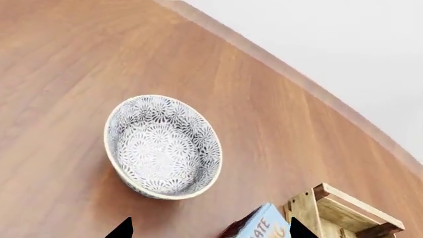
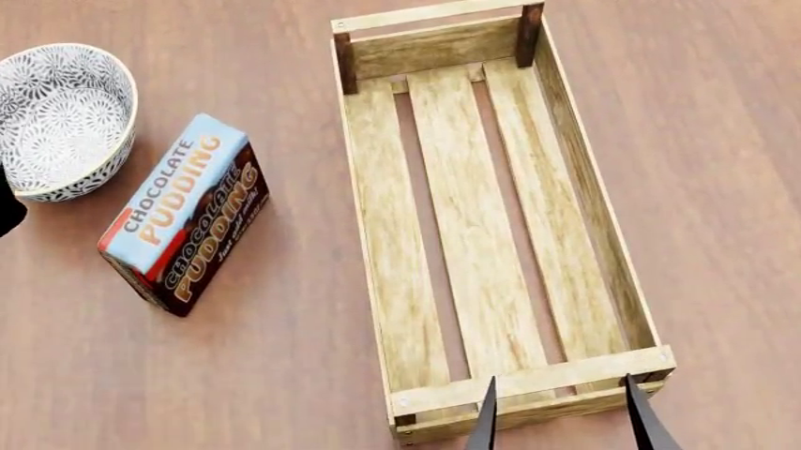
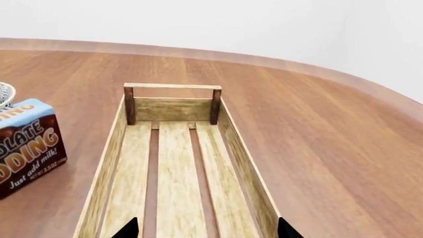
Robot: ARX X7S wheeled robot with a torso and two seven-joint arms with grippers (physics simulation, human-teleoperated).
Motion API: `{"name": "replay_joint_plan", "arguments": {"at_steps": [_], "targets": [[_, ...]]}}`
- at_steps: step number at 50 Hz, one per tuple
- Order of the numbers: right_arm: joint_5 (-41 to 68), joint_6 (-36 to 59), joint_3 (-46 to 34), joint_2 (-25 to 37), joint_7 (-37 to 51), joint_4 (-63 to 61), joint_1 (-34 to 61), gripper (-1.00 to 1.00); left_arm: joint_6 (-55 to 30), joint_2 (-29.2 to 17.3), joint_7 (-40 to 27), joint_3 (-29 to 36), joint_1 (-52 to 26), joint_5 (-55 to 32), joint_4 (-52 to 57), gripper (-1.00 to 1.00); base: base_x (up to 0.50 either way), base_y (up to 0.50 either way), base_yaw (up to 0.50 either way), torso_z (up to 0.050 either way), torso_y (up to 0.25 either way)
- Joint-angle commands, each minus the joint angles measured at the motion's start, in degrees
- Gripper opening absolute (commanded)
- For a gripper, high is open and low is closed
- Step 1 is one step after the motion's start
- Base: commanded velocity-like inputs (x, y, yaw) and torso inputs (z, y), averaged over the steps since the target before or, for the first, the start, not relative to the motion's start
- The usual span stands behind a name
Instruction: Pick up the bowl on the left and put it in the tray.
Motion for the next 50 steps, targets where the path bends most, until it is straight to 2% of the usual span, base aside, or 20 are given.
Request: {"name": "replay_joint_plan", "arguments": {"at_steps": [1,50], "targets": [[-0.5,1.3,0.4,-1.3,-0.9,-1.6,0.4,1.00,1.4,3.2,-1.8,-2.7,-6.2,-2.9,-6.9,1.00,0.00,0.00,0.00,0.000,0.000],[0.3,1.0,-0.1,-0.6,-0.2,-1.3,0.7,1.00,10.8,4.8,-1.0,3.1,-18.2,11.2,-32.2,1.00,0.00,0.00,0.00,0.000,0.000]]}}
